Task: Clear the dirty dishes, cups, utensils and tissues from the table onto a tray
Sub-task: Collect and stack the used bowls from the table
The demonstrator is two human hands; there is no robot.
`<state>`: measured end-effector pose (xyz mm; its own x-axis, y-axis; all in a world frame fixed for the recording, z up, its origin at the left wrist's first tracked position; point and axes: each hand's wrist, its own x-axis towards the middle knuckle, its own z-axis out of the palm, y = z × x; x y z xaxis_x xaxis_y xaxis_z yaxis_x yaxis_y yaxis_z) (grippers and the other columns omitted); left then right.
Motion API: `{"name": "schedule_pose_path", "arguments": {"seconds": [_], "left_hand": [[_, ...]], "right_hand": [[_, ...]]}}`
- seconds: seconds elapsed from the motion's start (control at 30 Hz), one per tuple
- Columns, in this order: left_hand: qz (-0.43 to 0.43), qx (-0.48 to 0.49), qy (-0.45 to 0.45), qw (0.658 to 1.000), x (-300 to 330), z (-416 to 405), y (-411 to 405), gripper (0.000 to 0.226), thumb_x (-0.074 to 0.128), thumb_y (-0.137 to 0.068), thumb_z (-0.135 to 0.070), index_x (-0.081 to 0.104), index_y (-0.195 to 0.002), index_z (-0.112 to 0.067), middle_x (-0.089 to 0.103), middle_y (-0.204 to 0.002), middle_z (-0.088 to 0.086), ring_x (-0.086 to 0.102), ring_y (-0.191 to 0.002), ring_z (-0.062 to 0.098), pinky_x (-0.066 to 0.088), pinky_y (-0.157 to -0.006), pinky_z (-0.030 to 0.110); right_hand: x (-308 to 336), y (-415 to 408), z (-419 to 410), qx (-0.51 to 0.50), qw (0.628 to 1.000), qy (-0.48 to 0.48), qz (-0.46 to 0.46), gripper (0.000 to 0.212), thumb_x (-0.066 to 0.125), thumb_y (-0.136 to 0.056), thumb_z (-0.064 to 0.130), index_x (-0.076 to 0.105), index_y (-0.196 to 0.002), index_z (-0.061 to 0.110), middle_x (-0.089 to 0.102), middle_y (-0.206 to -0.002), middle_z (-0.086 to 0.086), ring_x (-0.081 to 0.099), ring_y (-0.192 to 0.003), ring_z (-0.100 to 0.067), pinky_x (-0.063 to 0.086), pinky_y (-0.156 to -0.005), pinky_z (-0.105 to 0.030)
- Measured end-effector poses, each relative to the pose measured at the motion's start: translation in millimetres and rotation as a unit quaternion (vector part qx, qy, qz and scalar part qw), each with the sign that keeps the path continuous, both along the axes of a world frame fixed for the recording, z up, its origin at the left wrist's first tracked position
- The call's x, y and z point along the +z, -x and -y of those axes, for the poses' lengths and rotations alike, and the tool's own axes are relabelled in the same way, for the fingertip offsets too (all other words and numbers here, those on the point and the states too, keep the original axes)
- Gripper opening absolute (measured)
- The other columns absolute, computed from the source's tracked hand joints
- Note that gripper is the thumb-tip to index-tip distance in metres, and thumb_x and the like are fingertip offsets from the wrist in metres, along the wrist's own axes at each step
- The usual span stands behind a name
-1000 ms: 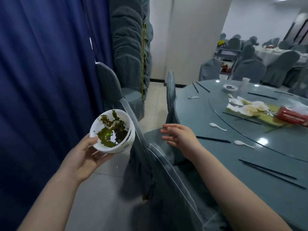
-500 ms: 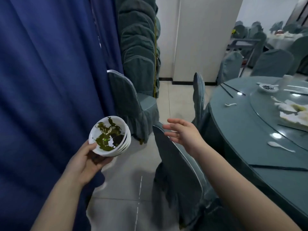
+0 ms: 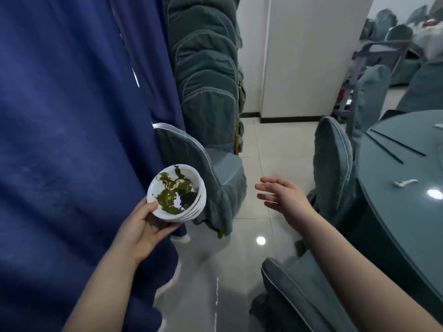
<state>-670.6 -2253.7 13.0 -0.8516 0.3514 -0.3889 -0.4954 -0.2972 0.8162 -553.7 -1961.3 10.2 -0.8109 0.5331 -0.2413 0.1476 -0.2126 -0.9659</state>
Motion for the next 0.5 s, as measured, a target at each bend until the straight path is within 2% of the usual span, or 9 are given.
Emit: {"name": "schedule_pose_path", "arguments": {"seconds": [0.23,0.37,0.43,0.5], "left_hand": [[0.037,-0.083,-0.022,0.996,-17,-121,128,0.023,0.049,-0.094,-0.017,0.063,-0.112,-0.023,0.074,-0.1,0.009,0.072,-0.085,0.026,0.059,-0.06,0.042],[0.033,-0.17,-0.02,0.985,-22,-211,201,0.026,0.048,-0.095,-0.019,0.061,-0.117,-0.023,0.069,-0.112,0.011,0.066,-0.1,0.029,0.059,-0.067,0.046],[0.031,-0.218,-0.016,0.975,-20,-255,233,0.026,0.047,-0.095,-0.02,0.061,-0.117,-0.022,0.065,-0.117,0.012,0.061,-0.106,0.031,0.06,-0.069,0.045],[0.022,-0.269,-0.011,0.963,-18,-298,263,0.027,0.046,-0.096,-0.02,0.061,-0.119,-0.021,0.063,-0.119,0.013,0.06,-0.107,0.031,0.06,-0.068,0.043]], "right_hand": [[-15,80,-82,-0.07,0.997,0.007,0.027,0.025,0.071,-0.077,0.025,0.068,-0.101,0.021,0.074,-0.099,0.001,0.07,-0.093,-0.02,0.049,-0.073,-0.029],[-15,108,-143,-0.174,0.985,0.008,0.003,0.043,0.074,-0.057,0.035,0.07,-0.097,0.019,0.074,-0.099,-0.002,0.07,-0.091,-0.022,0.048,-0.073,-0.029],[-16,119,-171,-0.229,0.973,0.011,-0.011,0.036,0.075,-0.064,0.028,0.07,-0.098,0.016,0.074,-0.098,-0.005,0.07,-0.086,-0.022,0.049,-0.076,-0.031],[-17,128,-197,-0.283,0.958,0.024,-0.029,0.027,0.072,-0.076,0.015,0.068,-0.102,0.01,0.074,-0.094,-0.008,0.068,-0.074,-0.019,0.047,-0.07,-0.028]]}}
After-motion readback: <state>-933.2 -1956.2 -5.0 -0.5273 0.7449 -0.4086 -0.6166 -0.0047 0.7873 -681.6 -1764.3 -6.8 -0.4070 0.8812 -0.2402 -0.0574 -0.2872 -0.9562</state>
